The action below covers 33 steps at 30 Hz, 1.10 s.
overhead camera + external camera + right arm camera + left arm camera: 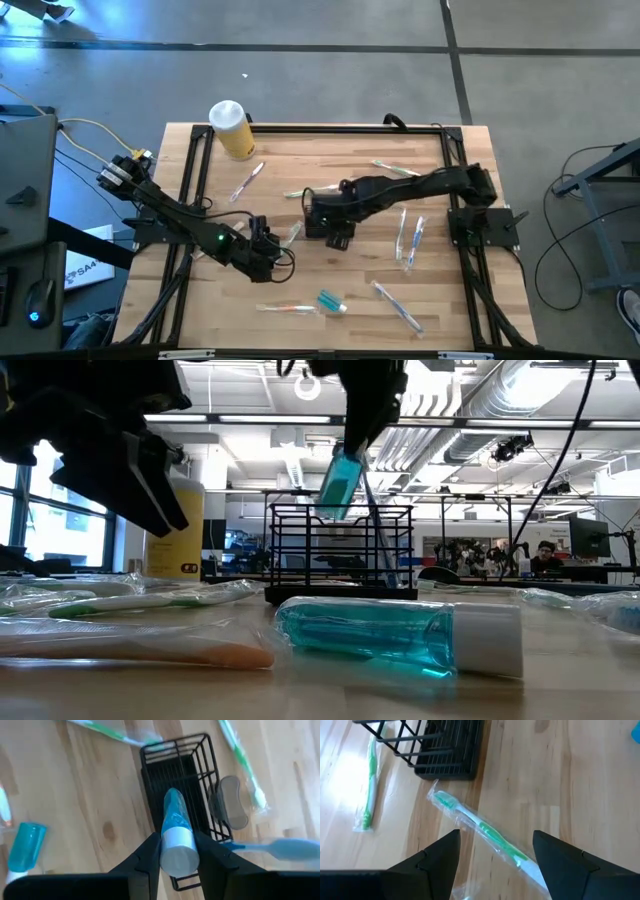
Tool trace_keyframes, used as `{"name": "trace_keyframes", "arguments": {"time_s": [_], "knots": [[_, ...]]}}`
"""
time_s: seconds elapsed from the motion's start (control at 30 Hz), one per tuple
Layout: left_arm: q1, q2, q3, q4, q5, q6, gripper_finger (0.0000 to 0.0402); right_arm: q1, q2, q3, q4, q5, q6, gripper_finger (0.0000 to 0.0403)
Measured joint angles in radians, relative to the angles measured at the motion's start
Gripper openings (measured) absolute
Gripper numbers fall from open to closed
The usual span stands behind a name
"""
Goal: Pick & Place toothbrushing station
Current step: Put the mouthwash into the wire organizer
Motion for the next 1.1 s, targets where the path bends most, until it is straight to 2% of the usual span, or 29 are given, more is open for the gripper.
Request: {"name": "trace_keyframes", "arguments": {"time_s": [0.33, 0.63, 1.1], "knots": [[0.0, 0.0, -0.006, 0.015, 0.002, 0.009, 0.0241, -0.061, 0.084, 0.101, -0.094, -0.073, -0.034, 0.0087], [0.0, 0.001, -0.006, -0.017, 0.029, 0.037, 0.0241, -0.105, 0.088, 0.109, -0.091, -0.144, -0.108, 0.0087], [0.0, 0.002, -0.006, -0.061, 0.062, 0.043, 0.0241, -0.138, 0.182, 0.108, -0.098, -0.204, -0.135, 0.0087]]}}
